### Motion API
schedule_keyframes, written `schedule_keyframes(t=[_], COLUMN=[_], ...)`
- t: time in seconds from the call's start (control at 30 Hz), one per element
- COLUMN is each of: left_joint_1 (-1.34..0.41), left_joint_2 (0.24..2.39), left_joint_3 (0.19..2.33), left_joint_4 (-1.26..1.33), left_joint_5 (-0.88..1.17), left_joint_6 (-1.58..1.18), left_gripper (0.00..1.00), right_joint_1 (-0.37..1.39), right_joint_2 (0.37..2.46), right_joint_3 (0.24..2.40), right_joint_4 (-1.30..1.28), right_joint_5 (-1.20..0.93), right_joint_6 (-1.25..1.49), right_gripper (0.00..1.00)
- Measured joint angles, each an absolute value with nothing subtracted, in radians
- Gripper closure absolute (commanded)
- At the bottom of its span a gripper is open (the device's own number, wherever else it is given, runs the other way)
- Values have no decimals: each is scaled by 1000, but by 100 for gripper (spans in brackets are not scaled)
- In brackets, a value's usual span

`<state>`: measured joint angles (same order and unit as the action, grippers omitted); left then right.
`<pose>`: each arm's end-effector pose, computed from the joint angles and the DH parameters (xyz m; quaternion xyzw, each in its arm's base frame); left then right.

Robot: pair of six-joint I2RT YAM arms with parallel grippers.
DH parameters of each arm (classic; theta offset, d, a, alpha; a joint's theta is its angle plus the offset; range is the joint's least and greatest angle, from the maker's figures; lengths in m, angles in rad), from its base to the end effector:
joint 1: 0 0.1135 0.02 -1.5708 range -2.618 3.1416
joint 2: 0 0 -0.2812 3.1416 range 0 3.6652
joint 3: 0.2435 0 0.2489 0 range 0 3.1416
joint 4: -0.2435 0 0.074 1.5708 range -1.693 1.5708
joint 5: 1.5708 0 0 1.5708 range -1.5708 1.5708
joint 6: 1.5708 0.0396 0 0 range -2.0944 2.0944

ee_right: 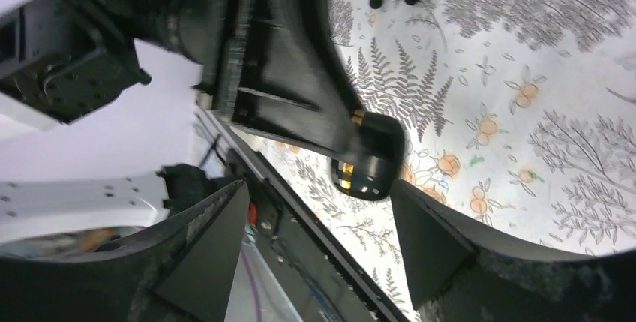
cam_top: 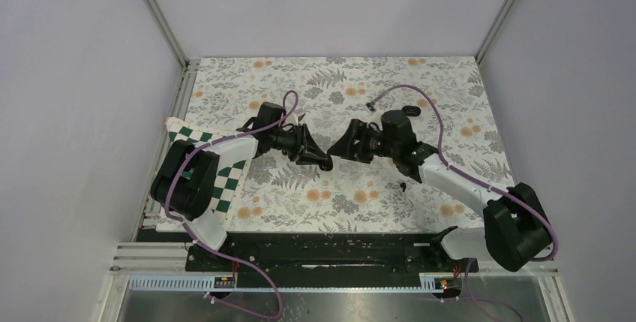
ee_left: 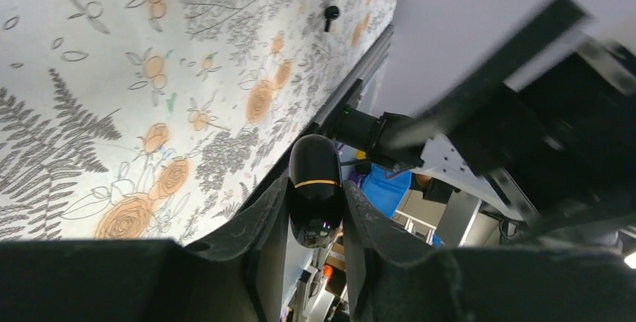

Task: Insert the wireless bluetooth earbuds into the charging case
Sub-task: Pass from the right arm to the left, then pass from the left arm to the right

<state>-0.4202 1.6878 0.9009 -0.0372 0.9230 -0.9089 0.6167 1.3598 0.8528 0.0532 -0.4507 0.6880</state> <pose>0.2906 -0.1644 0.1922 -0.0441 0.8482 -0.5278 0.0014 0.2347 0.1876 0.2756 -0.0889 0.8303 0.4641 0.2954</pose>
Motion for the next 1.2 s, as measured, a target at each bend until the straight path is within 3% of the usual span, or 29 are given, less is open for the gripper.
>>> schedule_keyframes(t=[0.03, 0.1, 0.3, 0.53, 0.77, 1.2], left_joint_1=[-416, -409, -402, -399, -400, -400], left_joint_2=[1684, 1670, 1608, 1590, 1584, 1577], left_joint_3=[902, 903, 904, 928, 929, 928], left_joint_4=[-25, 12, 205, 309, 353, 397], left_joint_5=[932, 953, 1002, 1037, 1048, 1055], left_joint_6=[-915, -937, -1049, -1114, -1156, -1190], left_gripper=[100, 100, 100, 100, 100, 100], right_joint_1=[583, 535, 524, 524, 524, 524], right_joint_2=[1336, 1319, 1344, 1403, 1484, 1522], right_joint_3=[791, 685, 481, 432, 415, 407], right_joint_4=[133, 263, 651, 1009, 1240, 1385], right_joint_5=[-475, -499, -537, -538, -535, -515], right_joint_6=[745, 859, 1147, 1324, 1440, 1520], right_gripper=[36, 41, 33, 36, 47, 51])
